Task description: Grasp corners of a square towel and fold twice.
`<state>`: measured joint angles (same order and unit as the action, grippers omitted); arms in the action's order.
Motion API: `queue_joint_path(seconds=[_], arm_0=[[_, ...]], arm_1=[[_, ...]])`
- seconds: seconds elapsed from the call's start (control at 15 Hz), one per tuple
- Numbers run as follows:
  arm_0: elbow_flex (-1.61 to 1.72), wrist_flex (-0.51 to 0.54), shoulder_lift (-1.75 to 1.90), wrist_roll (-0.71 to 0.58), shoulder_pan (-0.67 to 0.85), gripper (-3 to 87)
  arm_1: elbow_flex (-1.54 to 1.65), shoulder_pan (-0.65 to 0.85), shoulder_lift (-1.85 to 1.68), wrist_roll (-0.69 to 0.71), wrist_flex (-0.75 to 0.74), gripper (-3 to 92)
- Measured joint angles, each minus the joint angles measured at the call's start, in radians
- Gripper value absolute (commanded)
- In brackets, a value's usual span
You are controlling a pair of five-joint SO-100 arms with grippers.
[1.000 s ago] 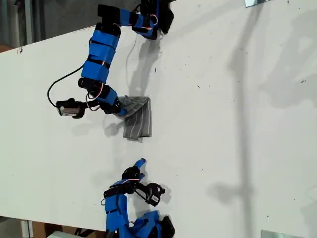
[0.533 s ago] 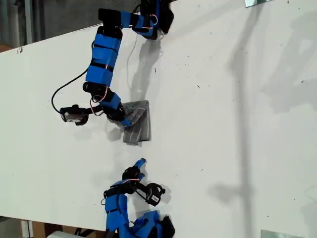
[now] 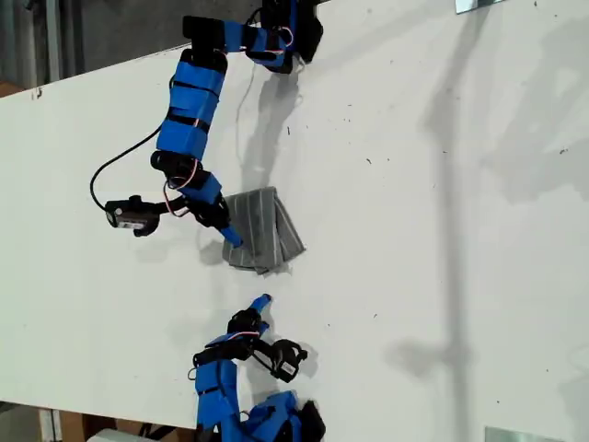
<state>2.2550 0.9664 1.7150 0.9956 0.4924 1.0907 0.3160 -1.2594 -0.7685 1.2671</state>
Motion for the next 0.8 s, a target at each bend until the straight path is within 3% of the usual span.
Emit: queue_joint_path(seconds=[0.13, 0.2, 0.4, 0.6, 0.8], arm_0=[[0.0, 0.0, 0.0, 0.0, 0.0, 27.5], [0.0, 0.0, 0.0, 0.0, 0.0, 27.5], [0.008, 0.0, 0.003, 0.012, 0.018, 27.5], [0.146, -0.06, 0.15, 0.054, 0.063, 27.5], [0.287, -0.086, 0.348, 0.123, 0.032, 27.7]], arm_1=[[0.057, 0.002, -0.005, -0.046, 0.041, 24.5], [0.132, 0.012, -0.006, -0.112, 0.072, 30.8], [0.33, 0.008, -0.067, -0.301, 0.25, 34.3], [0.692, -0.092, -0.491, -0.466, 0.209, 34.6], [1.154, -0.314, -1.144, -0.667, 0.054, 36.6]])
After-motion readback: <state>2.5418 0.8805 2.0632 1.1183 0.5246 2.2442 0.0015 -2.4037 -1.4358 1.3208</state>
